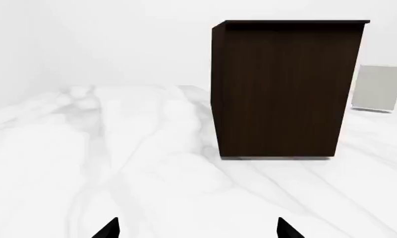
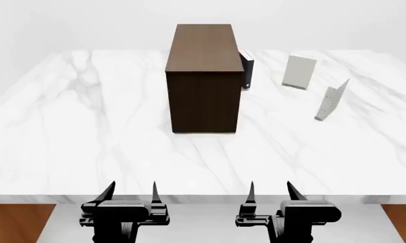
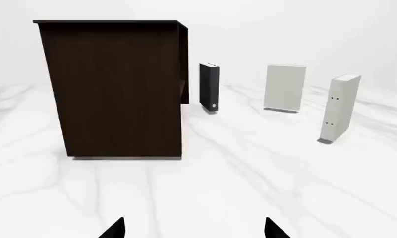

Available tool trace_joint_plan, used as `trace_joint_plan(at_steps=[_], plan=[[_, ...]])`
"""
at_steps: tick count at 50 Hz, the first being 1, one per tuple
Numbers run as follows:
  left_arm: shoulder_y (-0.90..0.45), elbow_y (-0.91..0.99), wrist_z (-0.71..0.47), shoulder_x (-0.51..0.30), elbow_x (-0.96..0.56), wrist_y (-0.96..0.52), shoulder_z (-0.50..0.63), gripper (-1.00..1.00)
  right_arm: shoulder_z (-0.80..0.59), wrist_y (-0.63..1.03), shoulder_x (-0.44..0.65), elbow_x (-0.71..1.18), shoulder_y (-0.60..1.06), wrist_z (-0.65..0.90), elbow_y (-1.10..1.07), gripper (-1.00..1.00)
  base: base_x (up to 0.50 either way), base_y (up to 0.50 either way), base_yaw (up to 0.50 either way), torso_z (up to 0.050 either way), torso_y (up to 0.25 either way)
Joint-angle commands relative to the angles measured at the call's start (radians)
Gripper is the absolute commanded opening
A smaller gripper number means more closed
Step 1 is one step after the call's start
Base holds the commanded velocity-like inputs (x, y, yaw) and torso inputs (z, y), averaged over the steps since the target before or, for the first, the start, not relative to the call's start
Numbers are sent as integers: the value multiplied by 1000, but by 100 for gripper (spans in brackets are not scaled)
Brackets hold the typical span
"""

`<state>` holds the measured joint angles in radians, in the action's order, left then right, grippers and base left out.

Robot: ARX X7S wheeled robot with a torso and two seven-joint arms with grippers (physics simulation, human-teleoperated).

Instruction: Pick up the book on the right and place it under the cabinet shelf.

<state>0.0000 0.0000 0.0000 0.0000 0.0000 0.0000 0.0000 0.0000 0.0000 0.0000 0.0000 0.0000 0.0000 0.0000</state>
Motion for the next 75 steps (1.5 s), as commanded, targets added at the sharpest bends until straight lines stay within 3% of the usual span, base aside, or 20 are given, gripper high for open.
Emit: trace_joint_plan(at_steps=[1, 6, 23, 37, 39, 42, 54, 75], plan=[[5, 14, -17, -17, -15, 0, 17, 100, -35, -30, 22, -6, -5, 9, -2, 100, 0, 0, 0, 0, 0], [2, 63, -29, -38, -26, -29, 44, 100, -69, -107, 48, 32, -27, -27, -18, 100, 0, 0, 0, 0, 0], [11, 57, -60, -65, -73, -18, 73, 100, -80, -118, 71, 105, -26, -6, -25, 100, 0, 0, 0, 0, 0], [59, 321, -79, -93, -131, -15, 67, 100, -52, 141, 138, 185, 40, 45, -432, 100, 0, 0, 0, 45, 0], [1, 413, -61, -169, -252, -151, -26, 100, -46, 178, 145, 198, 65, 53, -475, 100, 0, 0, 0, 50, 0], [-60, 463, -69, -213, -328, -238, -88, 100, -36, 232, 156, 221, 104, 64, -539, 100, 0, 0, 0, 50, 0], [-271, 644, -157, -304, -465, -492, -158, 100, -33, 417, 203, 302, 282, 75, -704, 100, 0, 0, 0, 50, 0], [-246, 717, -171, -344, -485, -526, -172, 100, -8, 429, 234, 366, 278, 75, -796, 100, 83, -151, 0, 34, 0]])
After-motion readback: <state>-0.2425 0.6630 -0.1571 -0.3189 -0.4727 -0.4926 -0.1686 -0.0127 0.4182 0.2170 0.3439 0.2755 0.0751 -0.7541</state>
